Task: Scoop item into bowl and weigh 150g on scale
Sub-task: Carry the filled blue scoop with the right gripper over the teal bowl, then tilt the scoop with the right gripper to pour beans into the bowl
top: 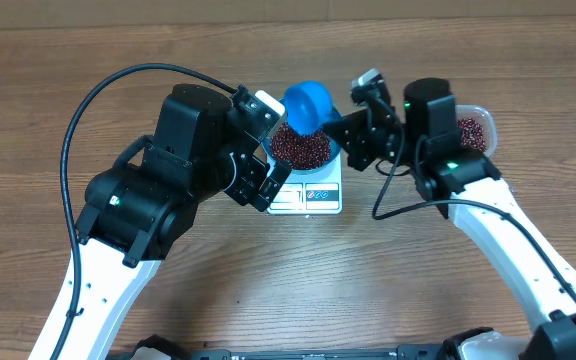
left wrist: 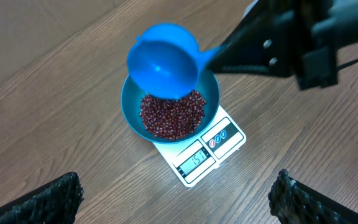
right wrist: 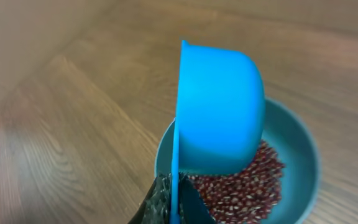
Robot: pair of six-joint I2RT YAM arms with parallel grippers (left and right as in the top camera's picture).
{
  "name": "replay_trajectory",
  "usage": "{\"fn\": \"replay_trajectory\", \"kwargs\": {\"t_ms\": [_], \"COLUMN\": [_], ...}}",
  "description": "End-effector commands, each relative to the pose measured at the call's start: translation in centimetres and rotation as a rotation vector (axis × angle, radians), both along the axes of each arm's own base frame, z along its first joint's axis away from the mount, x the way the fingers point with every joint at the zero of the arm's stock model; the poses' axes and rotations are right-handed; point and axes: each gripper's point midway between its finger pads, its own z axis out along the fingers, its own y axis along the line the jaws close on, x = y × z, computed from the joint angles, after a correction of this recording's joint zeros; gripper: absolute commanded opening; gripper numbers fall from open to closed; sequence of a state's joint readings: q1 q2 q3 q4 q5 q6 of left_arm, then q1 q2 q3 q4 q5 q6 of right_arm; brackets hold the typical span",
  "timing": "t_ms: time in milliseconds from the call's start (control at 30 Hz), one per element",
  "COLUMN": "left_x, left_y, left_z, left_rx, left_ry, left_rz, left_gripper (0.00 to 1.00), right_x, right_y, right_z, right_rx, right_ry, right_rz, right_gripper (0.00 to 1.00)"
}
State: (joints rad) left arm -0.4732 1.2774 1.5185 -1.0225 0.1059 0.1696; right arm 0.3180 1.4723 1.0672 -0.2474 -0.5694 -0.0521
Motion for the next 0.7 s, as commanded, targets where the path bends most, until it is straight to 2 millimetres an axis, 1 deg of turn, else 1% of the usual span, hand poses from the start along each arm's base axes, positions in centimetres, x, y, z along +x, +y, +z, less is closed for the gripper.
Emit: {"fn": "replay_trajectory", "kwargs": {"t_ms": [0,167,333,533,633,667], "left_x": [0.1,0.1,0.1,0.1,0.1,0.1], "left_y": [-0.3,-0.3,-0.3,-0.3,-0.3,-0.3], "left_z": [0.7,0.7,0.7,0.7,0.7,0.7], "left_rx": [-0.025,-0.025,-0.025,-0.025,-0.025,-0.025], "left_ry": [-0.006,-0.006,-0.006,-0.006,-0.005,-0.006], "left_rz": [-0.004,-0.004,-0.004,-0.004,-0.004,-0.004], "left_gripper": [1.00,0.99,1.00,1.00,1.00,0.99], "right_x": [0.4,0.9,1.7,1.5,1.2,1.0], "right_y": [0.9,0.9,0.3,0.2,0.1,0.0], "right_z": [0.2,-1.0,-1.6,-2.1,-2.8,-3.4], "right_rx": [-0.013,-0.145,-0.264,-0.289,-0.303,-0.313], "right_ry": [-0.023,-0.085,-0.147,-0.139,-0.110,-0.092], "right_rz": [0.014,-0.035,-0.099,-0.102,-0.098,-0.095], "right_gripper": [0.04,0.04,0.04,0.04,0.04,0.04]}}
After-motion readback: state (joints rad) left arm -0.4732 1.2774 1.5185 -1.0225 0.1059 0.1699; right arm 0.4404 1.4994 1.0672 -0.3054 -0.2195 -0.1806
